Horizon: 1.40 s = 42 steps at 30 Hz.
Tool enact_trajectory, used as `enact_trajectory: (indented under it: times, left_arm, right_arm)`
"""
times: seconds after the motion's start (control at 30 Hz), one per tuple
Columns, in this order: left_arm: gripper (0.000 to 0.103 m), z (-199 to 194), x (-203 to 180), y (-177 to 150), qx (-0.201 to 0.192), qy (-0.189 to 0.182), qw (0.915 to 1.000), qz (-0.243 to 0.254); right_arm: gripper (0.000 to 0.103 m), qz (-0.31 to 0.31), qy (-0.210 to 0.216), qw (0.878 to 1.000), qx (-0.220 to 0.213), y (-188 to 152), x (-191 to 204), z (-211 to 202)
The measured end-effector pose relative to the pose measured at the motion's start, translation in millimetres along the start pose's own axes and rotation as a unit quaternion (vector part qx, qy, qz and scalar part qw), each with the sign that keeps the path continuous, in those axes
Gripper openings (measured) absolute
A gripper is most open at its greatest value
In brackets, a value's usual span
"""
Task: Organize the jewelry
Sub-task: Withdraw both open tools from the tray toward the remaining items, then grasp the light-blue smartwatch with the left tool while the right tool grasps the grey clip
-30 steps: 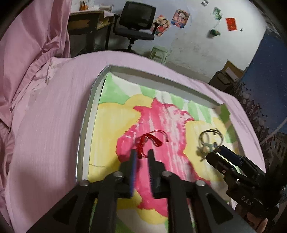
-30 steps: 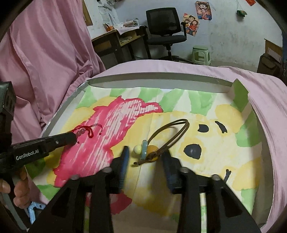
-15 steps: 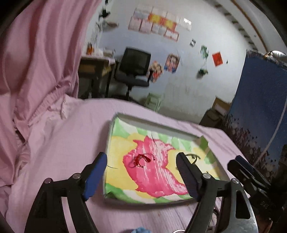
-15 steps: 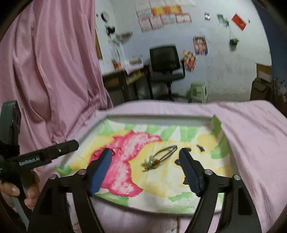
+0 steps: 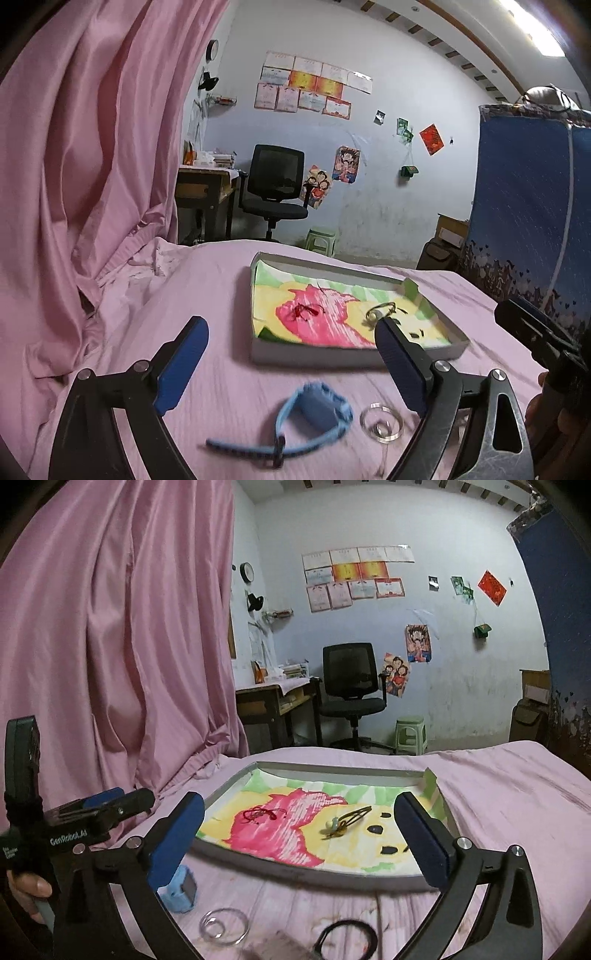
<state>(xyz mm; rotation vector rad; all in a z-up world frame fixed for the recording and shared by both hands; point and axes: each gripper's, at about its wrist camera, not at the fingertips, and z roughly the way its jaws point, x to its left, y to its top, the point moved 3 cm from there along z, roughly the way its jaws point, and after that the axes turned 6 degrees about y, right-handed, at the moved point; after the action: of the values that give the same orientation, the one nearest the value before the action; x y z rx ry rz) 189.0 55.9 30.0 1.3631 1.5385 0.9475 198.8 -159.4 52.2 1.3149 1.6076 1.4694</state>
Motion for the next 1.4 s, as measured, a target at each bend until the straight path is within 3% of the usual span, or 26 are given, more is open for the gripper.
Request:
enact_trajectory:
  times: [0.27, 0.47, 0.77, 1.0, 1.17, 1.23, 1.4]
  left_arm:
    - [0.093, -27, -5, -21, -0.01, -0.001, 0.9997, 0.021]
    - [0.093, -31, -5, -32, 0.005, -0.006, 0.9994, 0.034]
    - [0.093, -12, 1, -44, 0.062, -0.007, 0.9974, 0.036]
    - [0.093, 15, 1, -54, 0.132, -0.016, 0.9904, 0.036]
    - [0.093, 30, -5, -57, 0.155, -0.016, 0.9855, 0.066]
    - [0.093, 35, -9, -56, 0.164, -0.018, 0.983, 0.081]
    - [0.093, 45, -17, -57, 0.181, -0.027, 0.9774, 0.106]
  right_arm:
    - [0.101, -0.004, -0.006, 1.0, 0.011, -22, 2, -27]
    - [0.101, -0.008, -0.009, 0.999, 0.03, -41, 0, -36]
    - [0.101, 0.006, -0.005, 0.996, 0.087, -61, -4, -26]
    - [0.101, 0.009, 0.005, 0.99, 0.137, -77, -5, -7]
    - [0.101, 0.02, 0.015, 0.986, 0.164, -86, -8, 5]
    - [0.1, 0.028, 0.019, 0.984, 0.176, -90, -10, 10]
    - [0.081, 0.041, 0.038, 0.977, 0.207, -98, -13, 27]
